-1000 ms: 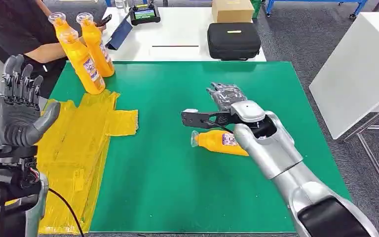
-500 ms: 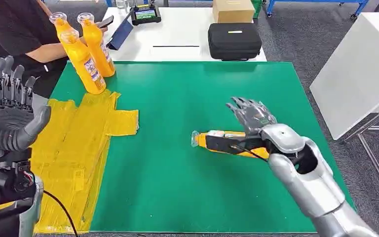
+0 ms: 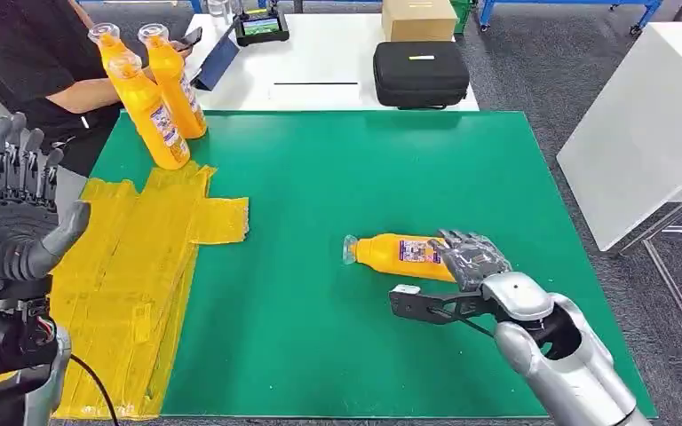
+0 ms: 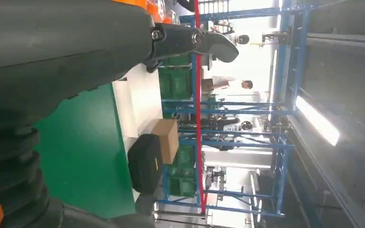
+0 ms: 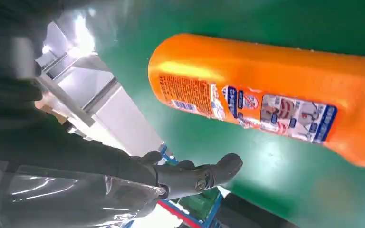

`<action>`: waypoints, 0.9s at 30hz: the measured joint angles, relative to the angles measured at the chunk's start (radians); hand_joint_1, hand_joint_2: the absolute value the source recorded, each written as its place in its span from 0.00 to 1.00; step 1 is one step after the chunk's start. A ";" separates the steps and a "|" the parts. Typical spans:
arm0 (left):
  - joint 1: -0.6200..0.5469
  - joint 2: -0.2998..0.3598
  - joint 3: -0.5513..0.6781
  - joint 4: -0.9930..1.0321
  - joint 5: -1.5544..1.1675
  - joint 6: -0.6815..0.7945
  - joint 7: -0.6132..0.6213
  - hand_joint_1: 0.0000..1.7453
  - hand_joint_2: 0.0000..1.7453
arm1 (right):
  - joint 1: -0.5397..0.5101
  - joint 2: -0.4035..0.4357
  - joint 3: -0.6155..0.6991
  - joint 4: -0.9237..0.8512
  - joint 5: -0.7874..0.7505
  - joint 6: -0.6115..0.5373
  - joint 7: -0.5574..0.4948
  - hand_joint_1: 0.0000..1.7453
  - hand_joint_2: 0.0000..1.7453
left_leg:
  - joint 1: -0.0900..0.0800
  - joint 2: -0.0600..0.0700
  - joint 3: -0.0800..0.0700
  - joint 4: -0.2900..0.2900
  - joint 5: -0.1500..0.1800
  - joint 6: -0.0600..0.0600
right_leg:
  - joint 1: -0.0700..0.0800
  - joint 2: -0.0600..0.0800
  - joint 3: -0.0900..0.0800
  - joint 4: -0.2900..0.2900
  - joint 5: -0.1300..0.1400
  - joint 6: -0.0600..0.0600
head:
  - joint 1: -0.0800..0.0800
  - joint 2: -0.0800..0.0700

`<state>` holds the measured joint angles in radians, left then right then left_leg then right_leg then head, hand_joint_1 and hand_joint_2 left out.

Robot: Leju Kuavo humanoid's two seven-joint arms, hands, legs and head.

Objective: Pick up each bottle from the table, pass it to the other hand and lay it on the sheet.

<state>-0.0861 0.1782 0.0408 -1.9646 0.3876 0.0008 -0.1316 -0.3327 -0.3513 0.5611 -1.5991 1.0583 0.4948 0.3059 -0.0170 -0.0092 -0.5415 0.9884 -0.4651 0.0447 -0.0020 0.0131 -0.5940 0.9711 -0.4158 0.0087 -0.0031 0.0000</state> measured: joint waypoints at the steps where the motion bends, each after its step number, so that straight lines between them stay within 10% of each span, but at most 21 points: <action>1: 0.001 0.001 -0.001 0.000 0.000 0.002 0.000 0.00 1.00 | 0.002 0.000 -0.003 0.000 0.010 0.000 0.002 0.00 1.00 | 0.000 0.000 0.000 0.000 0.000 0.000 | 0.000 0.000 0.000 0.000 0.000 0.000 | 0.000 0.000; 27: 0.015 0.009 -0.008 -0.010 0.000 0.039 0.014 0.00 1.00 | 0.011 0.081 -0.125 0.100 0.179 0.002 0.029 0.00 1.00 | 0.000 0.000 0.000 0.000 0.000 0.000 | 0.000 0.000 0.000 0.000 0.000 0.000 | 0.000 0.000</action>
<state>-0.0716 0.1873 0.0328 -1.9741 0.3880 0.0397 -0.1179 -0.3218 -0.2701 0.4364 -1.4992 1.2375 0.4971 0.3349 -0.0171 -0.0092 -0.5416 0.9884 -0.4651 0.0447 -0.0022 0.0131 -0.5942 0.9711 -0.4159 0.0088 -0.0031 0.0000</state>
